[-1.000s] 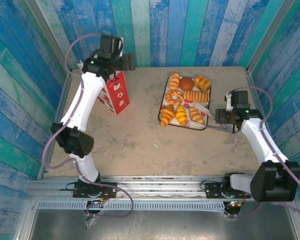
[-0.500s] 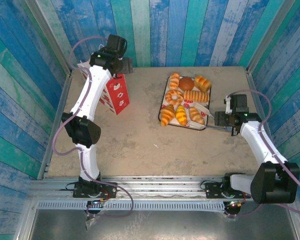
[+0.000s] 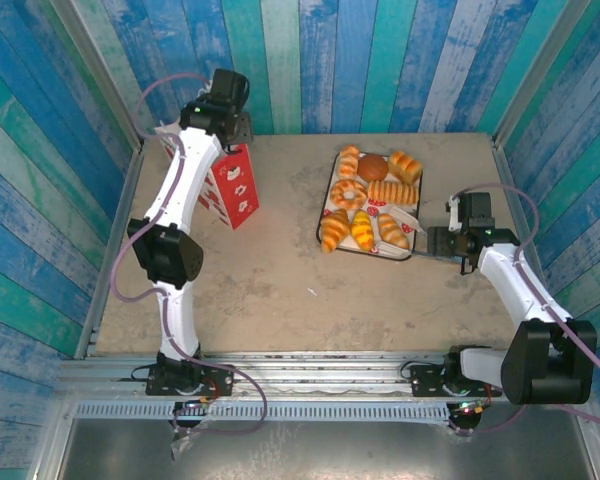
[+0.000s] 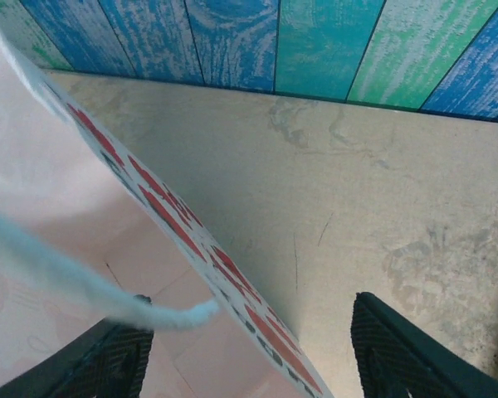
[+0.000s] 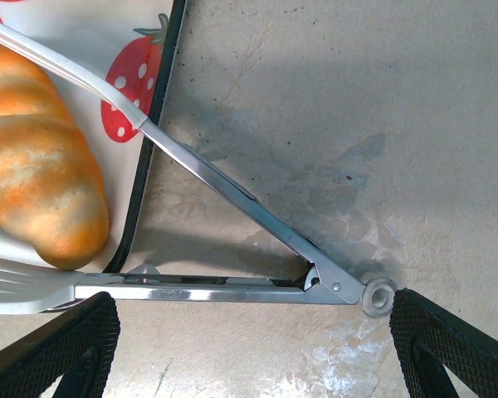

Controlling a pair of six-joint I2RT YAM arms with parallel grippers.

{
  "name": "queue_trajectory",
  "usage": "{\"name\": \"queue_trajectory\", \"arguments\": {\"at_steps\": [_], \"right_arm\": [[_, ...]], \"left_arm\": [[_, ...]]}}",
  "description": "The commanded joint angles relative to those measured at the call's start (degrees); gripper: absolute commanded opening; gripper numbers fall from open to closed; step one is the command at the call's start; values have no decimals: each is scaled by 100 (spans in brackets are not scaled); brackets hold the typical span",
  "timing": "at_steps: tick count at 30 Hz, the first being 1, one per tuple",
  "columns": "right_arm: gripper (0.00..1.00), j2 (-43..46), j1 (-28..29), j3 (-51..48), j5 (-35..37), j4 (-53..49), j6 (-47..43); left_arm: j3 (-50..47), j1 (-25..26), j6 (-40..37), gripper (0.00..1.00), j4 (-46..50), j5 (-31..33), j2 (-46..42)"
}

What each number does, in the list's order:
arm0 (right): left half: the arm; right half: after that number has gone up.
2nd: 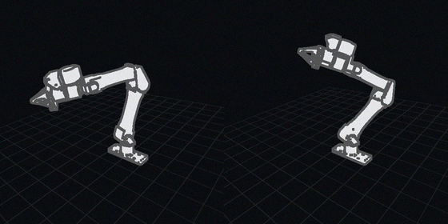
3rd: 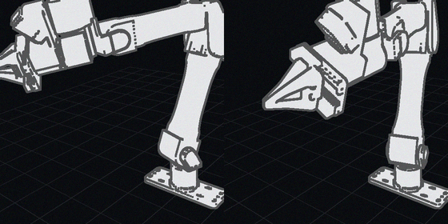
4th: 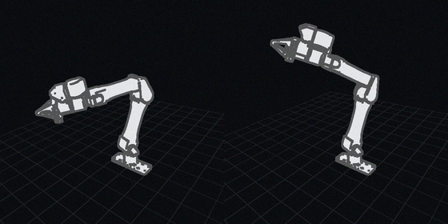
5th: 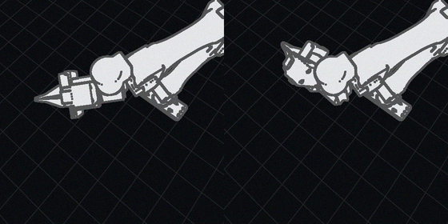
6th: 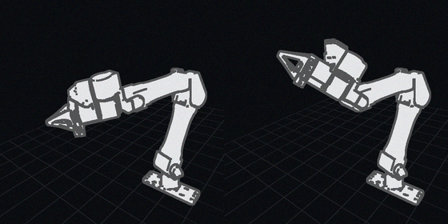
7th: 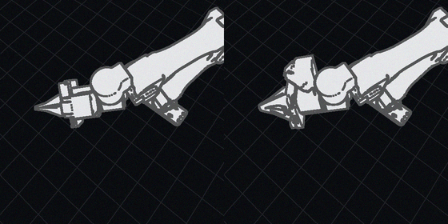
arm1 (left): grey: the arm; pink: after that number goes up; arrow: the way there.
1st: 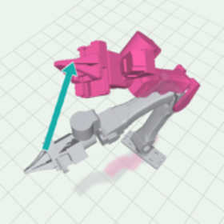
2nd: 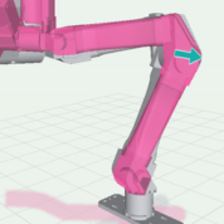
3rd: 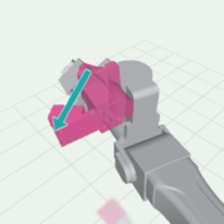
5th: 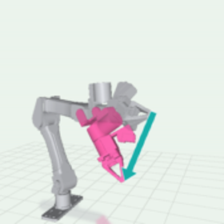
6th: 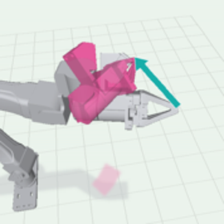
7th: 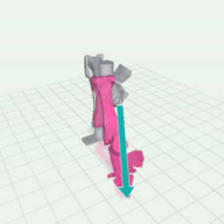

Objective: Place the fake bread into the paper bag

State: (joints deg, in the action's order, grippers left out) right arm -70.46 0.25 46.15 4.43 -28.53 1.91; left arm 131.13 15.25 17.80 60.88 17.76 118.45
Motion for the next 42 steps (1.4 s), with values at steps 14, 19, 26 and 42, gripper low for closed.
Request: {"name": "queue_trajectory", "arguments": {"at_steps": [14, 19, 26, 42], "right_arm": [[89, -74, -25, -27, 67, 72, 0], [89, 9, -25, 30, 80, 10, 22], [91, 104, -23, 356, 379, -428, 17], [92, 68, -25, 957, 514, -1233, -130]], "left_arm": [[126, -30, -241, 7, -21, 29, 266], [-161, 54, -370, 0, -112, -95, -163], [-1055, 334, -514, 0, -388, -271, -1159], [-2937, 668, -215, 0, -966, -994, -2916]]}}
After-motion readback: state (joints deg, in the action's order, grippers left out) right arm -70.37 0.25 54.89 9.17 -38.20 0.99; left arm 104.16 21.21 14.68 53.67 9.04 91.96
